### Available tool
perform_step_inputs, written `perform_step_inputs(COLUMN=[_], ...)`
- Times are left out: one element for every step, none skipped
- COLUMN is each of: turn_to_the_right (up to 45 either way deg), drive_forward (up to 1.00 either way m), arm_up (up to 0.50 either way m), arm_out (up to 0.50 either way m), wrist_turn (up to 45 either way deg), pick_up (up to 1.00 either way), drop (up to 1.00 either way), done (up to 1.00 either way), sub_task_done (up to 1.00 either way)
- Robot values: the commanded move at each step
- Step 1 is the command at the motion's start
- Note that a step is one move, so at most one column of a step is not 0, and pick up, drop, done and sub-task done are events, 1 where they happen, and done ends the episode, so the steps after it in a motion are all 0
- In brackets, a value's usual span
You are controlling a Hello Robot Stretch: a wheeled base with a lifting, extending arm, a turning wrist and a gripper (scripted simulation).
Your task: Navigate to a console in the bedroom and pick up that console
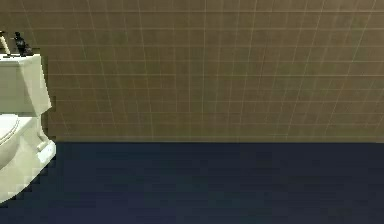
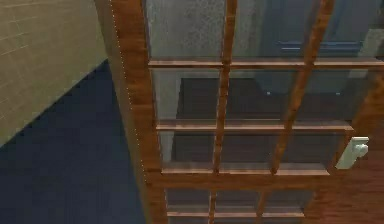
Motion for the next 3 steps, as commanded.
perform_step_inputs(turn_to_the_right=[0.0,42.0,0.0], drive_forward=[0.45,0.00,0.50], arm_up=[0.00,0.00,0.00], arm_out=[0.00,0.00,0.00], wrist_turn=[0.0,0.0,0.0], pick_up=[0.00,0.00,0.00], drop=[0.00,0.00,0.00], done=[0.00,0.00,0.00], sub_task_done=[0.00,0.00,0.00])
